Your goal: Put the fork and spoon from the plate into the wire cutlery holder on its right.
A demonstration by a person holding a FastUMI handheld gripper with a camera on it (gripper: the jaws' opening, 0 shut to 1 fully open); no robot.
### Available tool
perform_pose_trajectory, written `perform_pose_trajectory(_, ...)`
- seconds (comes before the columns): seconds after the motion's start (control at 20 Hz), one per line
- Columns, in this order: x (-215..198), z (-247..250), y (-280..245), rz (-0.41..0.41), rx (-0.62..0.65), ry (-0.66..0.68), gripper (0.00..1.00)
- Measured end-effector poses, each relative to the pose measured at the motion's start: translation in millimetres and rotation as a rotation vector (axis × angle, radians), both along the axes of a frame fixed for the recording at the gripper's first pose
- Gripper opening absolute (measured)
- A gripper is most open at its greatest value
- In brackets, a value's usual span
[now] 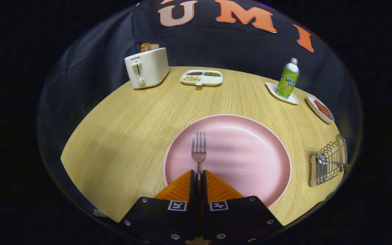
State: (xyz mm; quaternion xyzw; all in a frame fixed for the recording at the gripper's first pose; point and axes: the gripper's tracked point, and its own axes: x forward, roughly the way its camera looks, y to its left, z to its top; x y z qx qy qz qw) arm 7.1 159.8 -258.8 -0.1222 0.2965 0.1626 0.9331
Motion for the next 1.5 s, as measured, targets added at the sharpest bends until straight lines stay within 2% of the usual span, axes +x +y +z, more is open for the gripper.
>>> perform_pose_trajectory(0.15, -2, 8, -3, -0.006, 0.020, -0.003, 0.04)
perform_pose_trajectory(0.35, -2, 23, -7, -0.006, 0.037, -0.013, 0.04)
perform_pose_trajectory(0.55, 1, 37, -22, -0.041, 0.055, -0.013, 0.04)
perform_pose_trajectory(1.5, 8, 108, -140, -0.137, -0.015, -0.019, 0.03)
